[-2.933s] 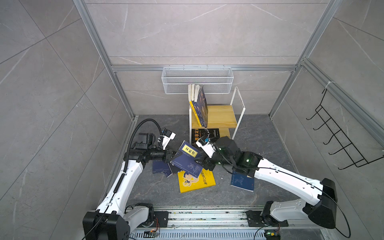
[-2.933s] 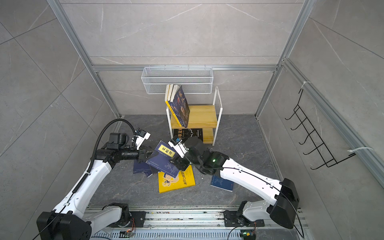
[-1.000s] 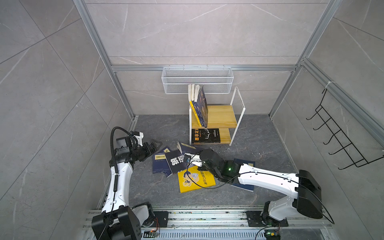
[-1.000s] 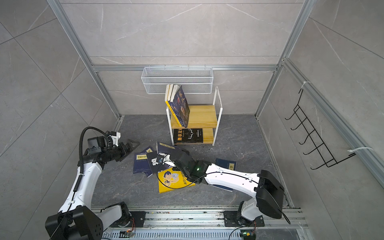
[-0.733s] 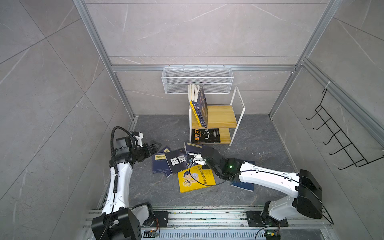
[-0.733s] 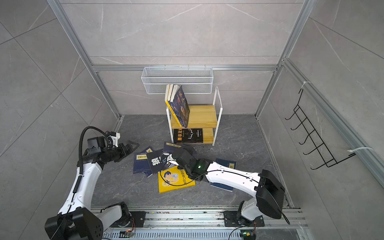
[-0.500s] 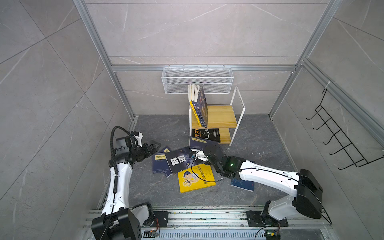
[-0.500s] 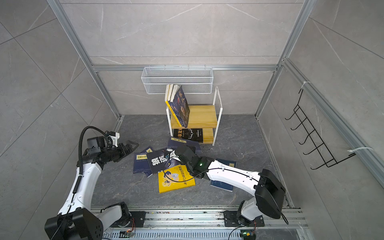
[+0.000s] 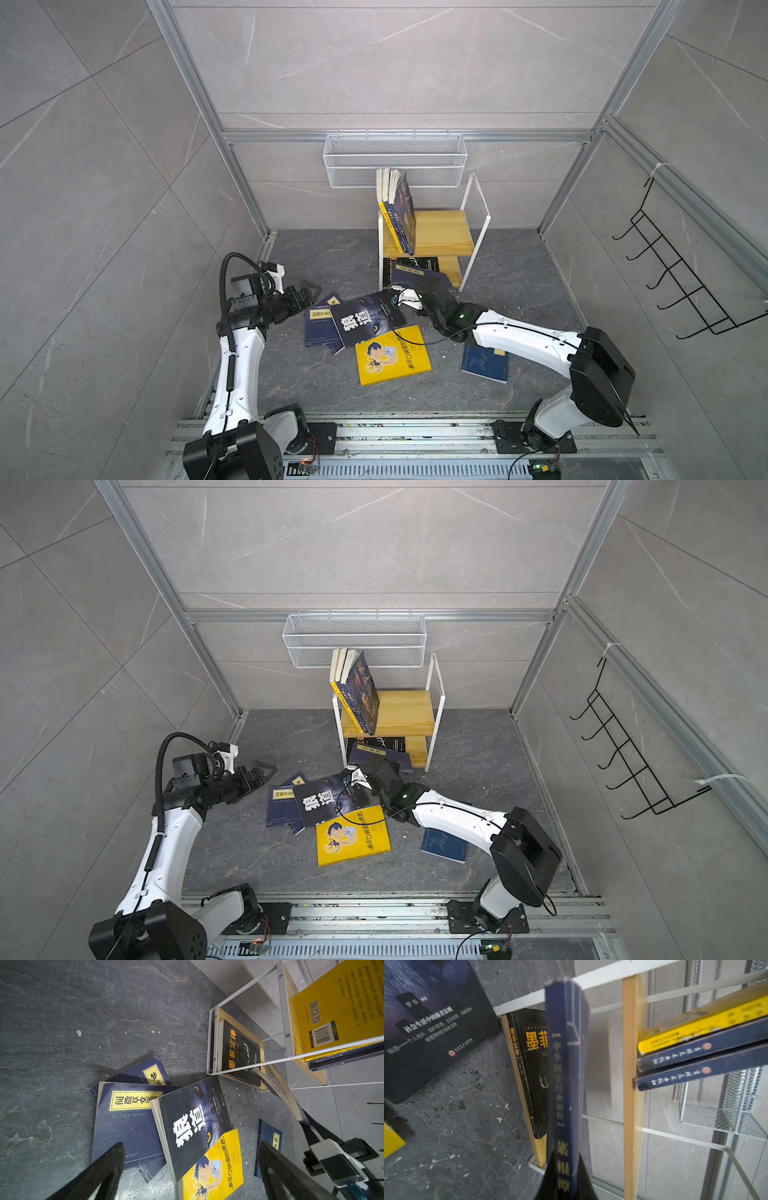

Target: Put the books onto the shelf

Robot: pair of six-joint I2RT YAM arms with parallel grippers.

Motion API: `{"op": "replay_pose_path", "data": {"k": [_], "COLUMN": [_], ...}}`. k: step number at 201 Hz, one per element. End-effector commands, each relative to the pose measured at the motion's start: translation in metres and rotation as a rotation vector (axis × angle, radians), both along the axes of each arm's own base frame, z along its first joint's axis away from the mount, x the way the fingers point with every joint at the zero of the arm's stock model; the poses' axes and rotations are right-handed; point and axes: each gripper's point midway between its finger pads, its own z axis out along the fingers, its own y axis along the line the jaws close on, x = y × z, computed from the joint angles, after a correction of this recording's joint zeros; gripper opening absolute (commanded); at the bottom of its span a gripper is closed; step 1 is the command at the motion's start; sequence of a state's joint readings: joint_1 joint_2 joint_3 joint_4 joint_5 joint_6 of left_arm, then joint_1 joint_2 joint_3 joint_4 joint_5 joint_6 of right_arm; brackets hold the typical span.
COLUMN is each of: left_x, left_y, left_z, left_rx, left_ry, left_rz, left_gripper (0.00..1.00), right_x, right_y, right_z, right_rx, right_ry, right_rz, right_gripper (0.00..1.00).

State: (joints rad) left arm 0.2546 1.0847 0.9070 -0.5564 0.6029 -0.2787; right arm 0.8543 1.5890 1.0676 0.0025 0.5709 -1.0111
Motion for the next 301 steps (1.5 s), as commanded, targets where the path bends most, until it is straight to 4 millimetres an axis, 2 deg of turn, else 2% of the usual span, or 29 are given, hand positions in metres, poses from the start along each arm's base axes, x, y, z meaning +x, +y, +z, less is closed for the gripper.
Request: {"op": "replay_pose_path", "data": {"k": [1, 90, 122, 156, 201, 246, 301], "left_x": [0.003, 0.003, 0.003, 0.002, 0.003, 0.003, 0.005], "left_y": [0.004, 0.004, 0.005, 0.006, 0.007, 0.008, 0.009], "left_z": [0.017, 0.015, 0.014, 0.014, 0.013, 0.012, 0.011], "left_rx": [0.025, 0.025, 0.024, 0.027, 0.017, 0.012, 0.016], "left_ry": [-0.057, -0.053, -0.045, -0.053, -0.051, -0.047, -0.039], "left_rz": [0.001, 0.001, 0.004, 0.004, 0.013, 0.014, 0.018], "left_gripper": [1.00, 1.00, 1.00, 1.00, 1.00, 1.00, 1.00], "right_x": [0.008, 0.056, 0.066, 0.061, 0.046, 0.038, 0.039], "right_y": [0.011, 0.021, 0.020, 0.016, 0.015, 0.012, 0.009], "right_z": [-0.001, -0.006, -0.037, -0.083, -0.111, -0.118, -0.108], "right_rx": [0.005, -0.056, -0.100, -0.144, -0.154, -0.167, -0.170], "right_ry": [-0.034, -0.224, -0.175, -0.006, 0.196, 0.304, 0.361], "right_rz": [0.034, 0.013, 0.024, 0.058, 0.091, 0.096, 0.083], "right_gripper": [0.00, 0.00, 0.00, 0.01, 0.17, 0.35, 0.39]}}
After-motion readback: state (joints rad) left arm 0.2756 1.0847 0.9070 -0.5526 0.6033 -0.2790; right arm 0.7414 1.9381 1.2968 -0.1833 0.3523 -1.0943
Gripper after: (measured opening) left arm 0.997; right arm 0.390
